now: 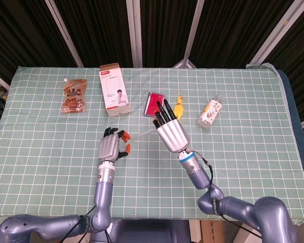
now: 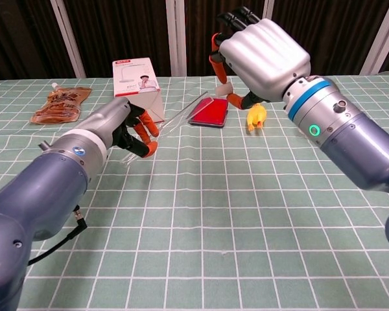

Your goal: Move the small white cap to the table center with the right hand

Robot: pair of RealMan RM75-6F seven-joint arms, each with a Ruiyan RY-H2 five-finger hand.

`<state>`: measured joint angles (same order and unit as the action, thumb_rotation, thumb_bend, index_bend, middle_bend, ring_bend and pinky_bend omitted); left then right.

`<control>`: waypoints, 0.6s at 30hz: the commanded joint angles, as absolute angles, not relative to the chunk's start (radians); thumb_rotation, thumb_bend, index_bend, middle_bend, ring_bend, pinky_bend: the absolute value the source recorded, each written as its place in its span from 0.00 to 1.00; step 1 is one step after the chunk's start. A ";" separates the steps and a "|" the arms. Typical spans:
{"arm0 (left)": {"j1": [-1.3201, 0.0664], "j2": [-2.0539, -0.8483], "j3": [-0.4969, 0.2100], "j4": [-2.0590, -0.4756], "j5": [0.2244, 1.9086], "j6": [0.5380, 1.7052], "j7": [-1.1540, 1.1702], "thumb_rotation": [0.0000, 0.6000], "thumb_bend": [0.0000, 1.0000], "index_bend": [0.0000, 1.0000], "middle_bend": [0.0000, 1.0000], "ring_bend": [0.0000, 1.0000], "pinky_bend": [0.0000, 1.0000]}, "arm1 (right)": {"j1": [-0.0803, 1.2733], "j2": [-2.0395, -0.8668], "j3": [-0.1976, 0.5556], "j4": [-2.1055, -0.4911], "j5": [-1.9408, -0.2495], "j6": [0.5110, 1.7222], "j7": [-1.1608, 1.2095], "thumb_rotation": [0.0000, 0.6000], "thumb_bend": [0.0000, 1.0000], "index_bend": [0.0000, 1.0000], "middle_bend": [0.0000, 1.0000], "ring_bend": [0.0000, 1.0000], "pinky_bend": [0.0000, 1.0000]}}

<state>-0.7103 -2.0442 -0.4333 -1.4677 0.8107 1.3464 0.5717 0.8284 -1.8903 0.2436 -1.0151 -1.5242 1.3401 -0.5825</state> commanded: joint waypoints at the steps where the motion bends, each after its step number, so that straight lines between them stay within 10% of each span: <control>1: -0.711 -2.045 -0.432 -1.467 0.811 1.346 0.571 1.00 0.63 0.49 0.52 0.16 0.08 | 0.827 -1.892 0.242 -1.015 -1.523 1.339 -0.585 1.00 0.36 0.60 0.30 0.04 0.00; 18: -0.712 -2.051 -0.432 -1.463 0.816 1.341 0.559 1.00 0.64 0.48 0.52 0.16 0.09 | 0.826 -1.895 0.242 -1.009 -1.522 1.341 -0.583 1.00 0.36 0.60 0.30 0.04 0.00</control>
